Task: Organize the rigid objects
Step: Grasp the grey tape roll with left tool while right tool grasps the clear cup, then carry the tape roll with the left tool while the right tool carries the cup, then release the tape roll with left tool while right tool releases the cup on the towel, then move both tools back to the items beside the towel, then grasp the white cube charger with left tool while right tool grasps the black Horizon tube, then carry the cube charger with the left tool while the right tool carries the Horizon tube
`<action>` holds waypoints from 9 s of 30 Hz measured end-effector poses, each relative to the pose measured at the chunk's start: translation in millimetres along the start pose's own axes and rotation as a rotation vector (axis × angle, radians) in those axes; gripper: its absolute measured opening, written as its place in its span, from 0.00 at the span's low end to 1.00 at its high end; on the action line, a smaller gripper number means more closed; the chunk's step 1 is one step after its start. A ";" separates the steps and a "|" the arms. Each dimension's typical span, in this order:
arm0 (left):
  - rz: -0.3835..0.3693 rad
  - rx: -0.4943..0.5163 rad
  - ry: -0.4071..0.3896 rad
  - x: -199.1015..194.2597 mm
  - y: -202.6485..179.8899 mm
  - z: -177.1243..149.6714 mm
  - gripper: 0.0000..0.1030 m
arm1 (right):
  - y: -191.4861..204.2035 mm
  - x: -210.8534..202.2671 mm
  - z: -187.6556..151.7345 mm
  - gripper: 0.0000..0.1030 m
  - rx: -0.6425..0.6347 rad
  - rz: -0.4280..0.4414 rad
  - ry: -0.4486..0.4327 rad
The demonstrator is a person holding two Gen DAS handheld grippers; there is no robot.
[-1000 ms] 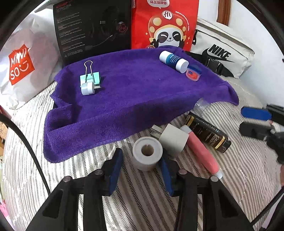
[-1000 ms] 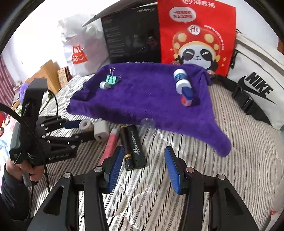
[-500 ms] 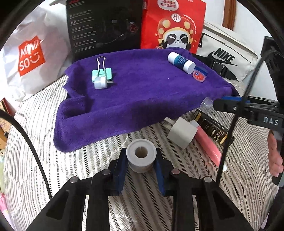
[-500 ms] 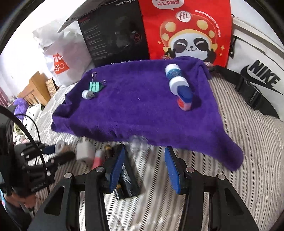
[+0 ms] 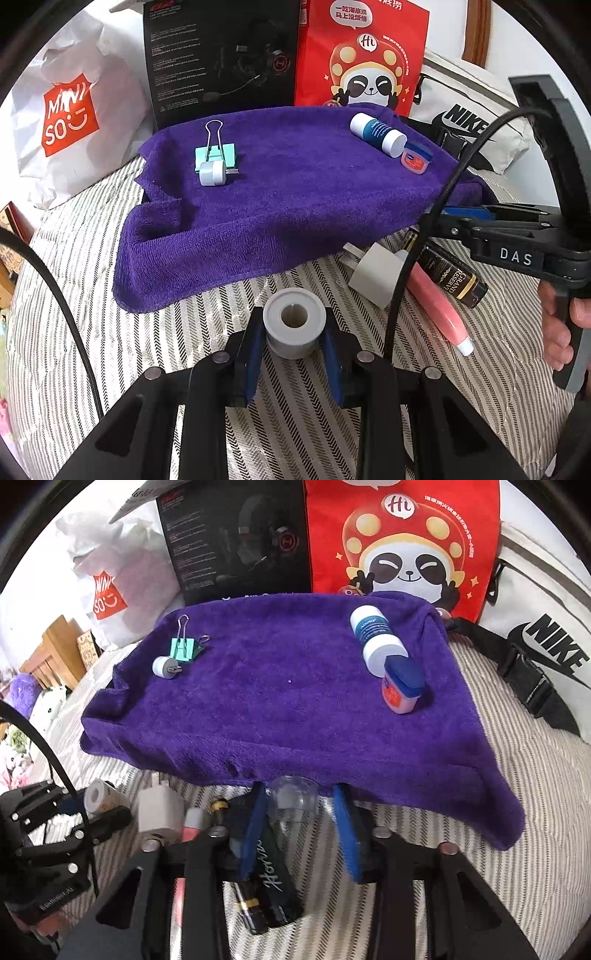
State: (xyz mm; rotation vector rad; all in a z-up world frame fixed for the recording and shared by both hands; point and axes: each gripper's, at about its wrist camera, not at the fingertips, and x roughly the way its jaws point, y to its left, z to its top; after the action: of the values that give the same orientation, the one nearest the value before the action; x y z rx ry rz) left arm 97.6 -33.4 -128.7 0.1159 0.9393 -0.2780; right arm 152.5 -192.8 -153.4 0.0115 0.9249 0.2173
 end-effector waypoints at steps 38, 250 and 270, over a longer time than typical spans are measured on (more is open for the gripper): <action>-0.024 -0.079 -0.108 -49.7 49.6 55.0 0.27 | -10.4 -84.2 68.8 0.26 -0.119 0.074 -0.182; -0.004 0.071 -0.022 24.8 47.5 -3.9 0.42 | 21.2 -14.9 -35.3 0.23 -0.271 0.082 0.067; -0.014 0.013 -0.068 -4.6 56.1 15.0 0.40 | 4.6 -39.7 -19.5 0.21 -0.211 0.130 0.024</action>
State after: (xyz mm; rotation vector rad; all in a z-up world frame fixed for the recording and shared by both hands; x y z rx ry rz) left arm 122.7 17.9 -117.4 0.1115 0.8711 -0.2995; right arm 113.1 -197.5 -133.3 -0.1263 0.9223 0.4361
